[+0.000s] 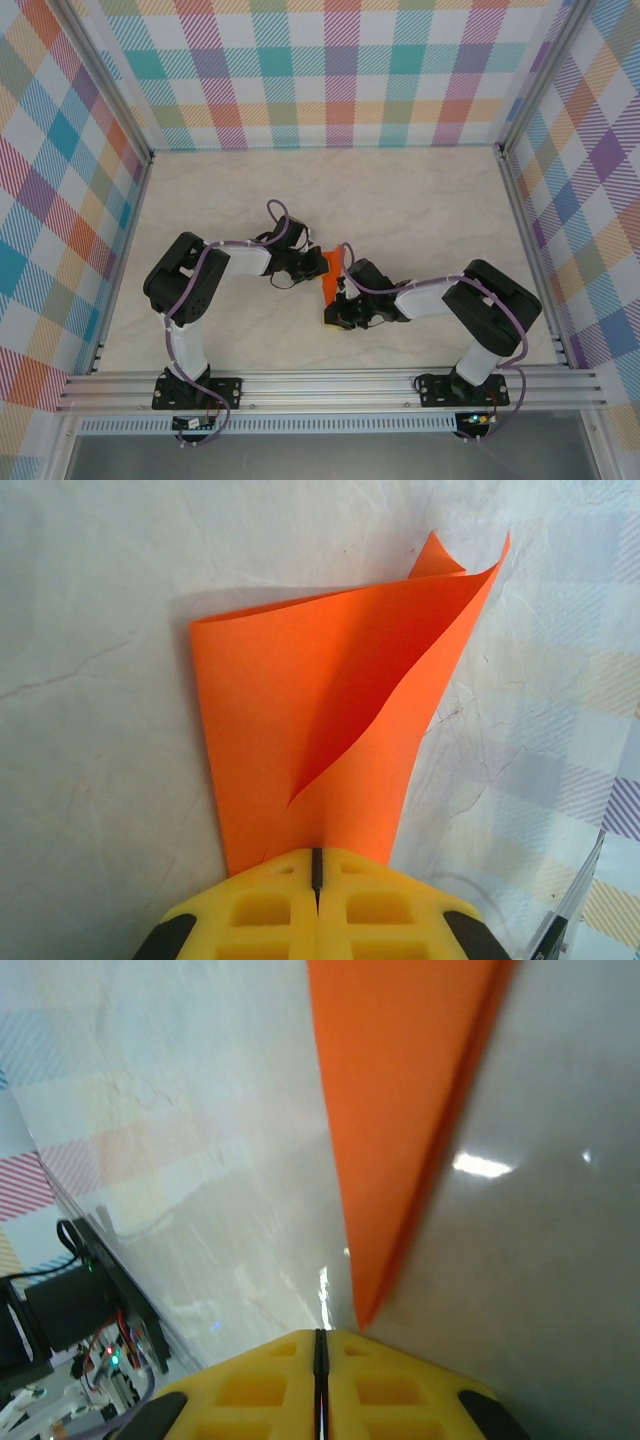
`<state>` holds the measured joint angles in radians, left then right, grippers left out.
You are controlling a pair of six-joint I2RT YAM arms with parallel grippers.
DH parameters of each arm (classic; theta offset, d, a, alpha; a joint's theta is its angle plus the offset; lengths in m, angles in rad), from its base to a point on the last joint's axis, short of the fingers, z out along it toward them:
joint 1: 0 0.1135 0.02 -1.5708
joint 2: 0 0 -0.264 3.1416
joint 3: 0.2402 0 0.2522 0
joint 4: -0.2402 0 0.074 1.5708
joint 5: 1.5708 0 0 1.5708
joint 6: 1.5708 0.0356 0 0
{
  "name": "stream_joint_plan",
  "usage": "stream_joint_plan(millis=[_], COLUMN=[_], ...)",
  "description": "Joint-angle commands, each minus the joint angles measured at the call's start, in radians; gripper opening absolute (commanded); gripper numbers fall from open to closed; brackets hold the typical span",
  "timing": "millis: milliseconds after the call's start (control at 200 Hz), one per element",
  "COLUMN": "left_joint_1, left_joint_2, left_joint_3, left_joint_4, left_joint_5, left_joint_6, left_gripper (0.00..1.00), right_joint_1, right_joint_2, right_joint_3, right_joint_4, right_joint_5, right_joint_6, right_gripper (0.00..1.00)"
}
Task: Fold a paper plane with a square sheet of paper (fold left side to right side)
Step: Fold the wing for the fifth time at the center of the table.
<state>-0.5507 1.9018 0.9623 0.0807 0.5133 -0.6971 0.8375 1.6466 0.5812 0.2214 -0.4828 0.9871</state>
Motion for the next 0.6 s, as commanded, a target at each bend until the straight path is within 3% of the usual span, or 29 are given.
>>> stream_joint_plan(millis=[0, 145, 255, 595], left_joint_1=[0.021, 0.021, 0.021, 0.021], left_joint_2=[0.042, 0.038, 0.038, 0.035], left_joint_3=[-0.005, -0.008, -0.01, -0.013], left_joint_4=[-0.051, -0.049, -0.041, -0.043], left_joint_5=[-0.098, -0.097, -0.095, -0.095], left_joint_6=[0.02, 0.022, 0.018, 0.017], left_gripper=[0.02, 0.02, 0.02, 0.02], right_joint_1=[-0.025, -0.144, -0.227, -0.231], right_joint_2=[-0.076, -0.191, -0.163, 0.063], right_joint_3=[0.005, 0.046, 0.063, 0.201], right_joint_4=[-0.1, -0.212, -0.175, -0.039], right_joint_5=[-0.047, -0.022, -0.011, 0.054], right_joint_6=[-0.016, -0.105, -0.123, -0.122], right_gripper=[0.11, 0.15, 0.14, 0.12])
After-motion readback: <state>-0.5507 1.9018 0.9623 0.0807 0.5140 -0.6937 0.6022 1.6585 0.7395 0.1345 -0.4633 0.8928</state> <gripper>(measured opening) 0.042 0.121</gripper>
